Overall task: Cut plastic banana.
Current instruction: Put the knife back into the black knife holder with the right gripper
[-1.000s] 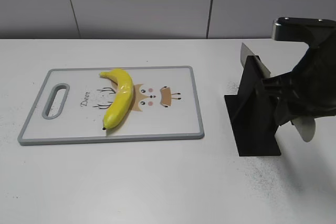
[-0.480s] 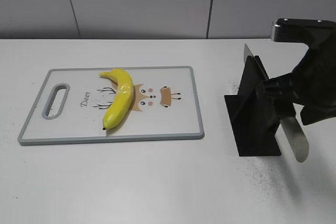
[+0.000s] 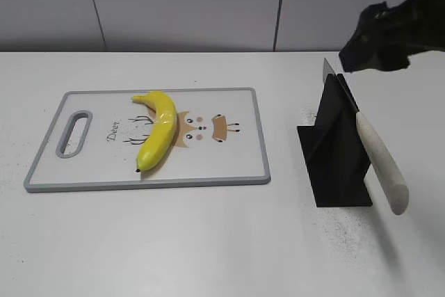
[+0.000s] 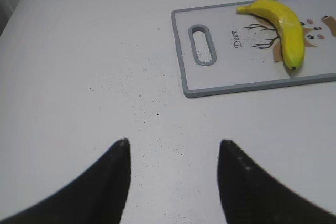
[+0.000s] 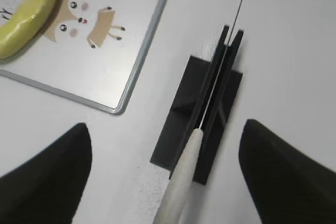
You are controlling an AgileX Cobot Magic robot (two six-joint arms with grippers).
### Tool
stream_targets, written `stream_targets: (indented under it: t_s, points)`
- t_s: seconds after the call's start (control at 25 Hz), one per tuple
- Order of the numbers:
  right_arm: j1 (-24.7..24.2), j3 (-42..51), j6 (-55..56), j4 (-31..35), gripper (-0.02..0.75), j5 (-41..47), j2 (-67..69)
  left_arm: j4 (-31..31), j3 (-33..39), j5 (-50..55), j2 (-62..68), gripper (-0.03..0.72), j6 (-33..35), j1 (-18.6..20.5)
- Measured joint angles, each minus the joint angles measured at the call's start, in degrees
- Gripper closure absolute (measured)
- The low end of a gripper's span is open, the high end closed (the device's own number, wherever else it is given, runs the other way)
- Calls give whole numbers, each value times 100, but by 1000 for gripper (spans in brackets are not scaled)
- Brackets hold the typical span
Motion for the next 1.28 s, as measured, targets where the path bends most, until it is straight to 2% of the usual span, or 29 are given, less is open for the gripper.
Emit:
stream_targets:
  t_s: [0.08,0.24,0.76,1.0,1.28]
  points:
    - [0,0,-515,31,78,82,-350,0,0,0,0,187,0,0]
    - [0,123,-852,167,83,486,-1000,0,0,0,0,187,0,0]
    - [0,2221,-920,319,158,961,-3954,0,0,0,0,189,0,0]
    - [0,2714,-925,104,167,1659,-5237,-6,0,0,0,191,0,0]
    - [0,3105,-925,104,167,1841,-6177,-6,0,0,0,191,0,0]
